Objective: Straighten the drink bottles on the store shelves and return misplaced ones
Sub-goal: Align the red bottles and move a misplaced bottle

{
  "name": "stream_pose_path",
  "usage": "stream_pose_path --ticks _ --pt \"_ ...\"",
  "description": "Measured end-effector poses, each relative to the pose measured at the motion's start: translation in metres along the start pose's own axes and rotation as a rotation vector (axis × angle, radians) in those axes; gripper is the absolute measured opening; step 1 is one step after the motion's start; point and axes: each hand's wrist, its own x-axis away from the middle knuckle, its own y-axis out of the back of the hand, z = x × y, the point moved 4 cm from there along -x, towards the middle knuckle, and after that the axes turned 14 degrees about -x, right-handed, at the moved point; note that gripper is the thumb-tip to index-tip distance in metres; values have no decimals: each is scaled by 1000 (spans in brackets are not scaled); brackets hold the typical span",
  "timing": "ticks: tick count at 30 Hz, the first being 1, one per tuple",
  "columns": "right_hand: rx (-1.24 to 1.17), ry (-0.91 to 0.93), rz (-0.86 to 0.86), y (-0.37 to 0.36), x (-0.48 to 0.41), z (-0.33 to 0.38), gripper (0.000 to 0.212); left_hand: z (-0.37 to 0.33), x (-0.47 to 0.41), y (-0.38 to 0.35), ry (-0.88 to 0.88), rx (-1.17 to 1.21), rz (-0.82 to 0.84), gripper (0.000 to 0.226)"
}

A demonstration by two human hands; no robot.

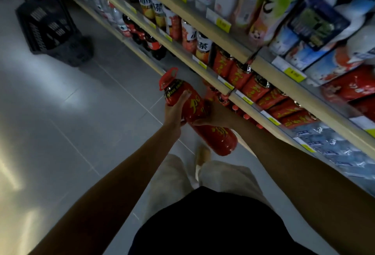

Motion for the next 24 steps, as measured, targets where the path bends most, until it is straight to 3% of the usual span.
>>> stream_pose_path --ticks 3,7,14,19,24 --pt "-24 -30 -41 0 -31 14 80 -26 -32 8 8 -39 56 57" --pt "-91 -69 -126 -6 -70 21 79 -49 -79 25 41 -113 144 57" --pt "-316 -84 -279 -39 -140 14 80 -71 -169 56 -19 -299 395 23" --pt "-402 -62 -366 -64 -204 -27 74 -51 -243 70 -40 -403 468 29" --pt "-318 -83 -500 -69 -277 -109 70 -1 -338 63 -72 -529 511 35"
